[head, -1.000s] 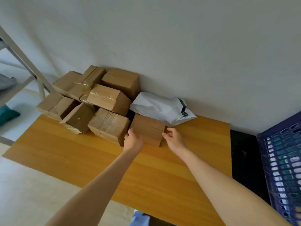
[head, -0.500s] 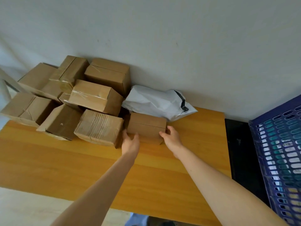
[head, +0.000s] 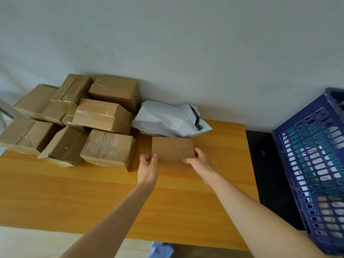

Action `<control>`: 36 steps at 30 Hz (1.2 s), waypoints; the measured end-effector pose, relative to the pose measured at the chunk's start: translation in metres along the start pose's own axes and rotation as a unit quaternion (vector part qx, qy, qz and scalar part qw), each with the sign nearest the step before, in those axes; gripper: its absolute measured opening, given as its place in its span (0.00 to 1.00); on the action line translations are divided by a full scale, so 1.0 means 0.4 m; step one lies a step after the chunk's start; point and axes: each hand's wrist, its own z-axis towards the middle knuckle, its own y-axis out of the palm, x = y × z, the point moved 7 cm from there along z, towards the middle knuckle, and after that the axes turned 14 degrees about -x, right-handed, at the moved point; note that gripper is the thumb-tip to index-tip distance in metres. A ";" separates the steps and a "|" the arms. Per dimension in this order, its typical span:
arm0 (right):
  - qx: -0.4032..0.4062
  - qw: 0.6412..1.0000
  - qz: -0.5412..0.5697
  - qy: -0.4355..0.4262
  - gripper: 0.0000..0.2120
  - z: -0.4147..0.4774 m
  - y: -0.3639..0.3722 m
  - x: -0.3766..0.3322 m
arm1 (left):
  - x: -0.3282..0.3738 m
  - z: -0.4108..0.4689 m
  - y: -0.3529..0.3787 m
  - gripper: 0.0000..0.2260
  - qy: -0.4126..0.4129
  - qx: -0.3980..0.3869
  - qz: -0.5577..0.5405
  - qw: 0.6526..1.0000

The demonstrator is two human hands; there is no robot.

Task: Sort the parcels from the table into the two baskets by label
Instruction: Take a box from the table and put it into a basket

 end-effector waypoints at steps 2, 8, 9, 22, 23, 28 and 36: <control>0.004 1.000 -0.003 -0.014 0.36 -0.029 -0.016 0.001 | 0.003 -0.018 0.007 0.14 0.009 -0.003 -0.001 1.000; 0.034 0.997 0.024 -0.060 0.24 -0.122 -0.059 0.016 | 0.038 -0.115 0.031 0.13 0.058 -0.016 -0.015 0.998; 0.046 0.996 0.029 -0.071 0.22 -0.138 -0.068 0.019 | 0.047 -0.135 0.036 0.13 0.069 -0.021 -0.016 0.997; 0.089 0.979 0.065 -0.173 0.17 -0.396 -0.105 0.041 | 0.071 -0.418 0.088 0.19 0.164 -0.062 -0.024 0.984; 0.085 0.978 0.071 -0.177 0.17 -0.412 -0.101 0.044 | 0.065 -0.436 0.086 0.20 0.165 -0.062 -0.025 0.984; 0.091 0.976 0.091 -0.177 0.16 -0.474 -0.094 0.052 | 0.041 -0.489 0.058 0.15 0.156 -0.034 -0.010 0.987; 0.070 0.974 0.118 -0.179 0.28 -0.538 -0.099 0.015 | 0.103 -0.562 0.048 0.11 0.191 -0.031 -0.018 0.981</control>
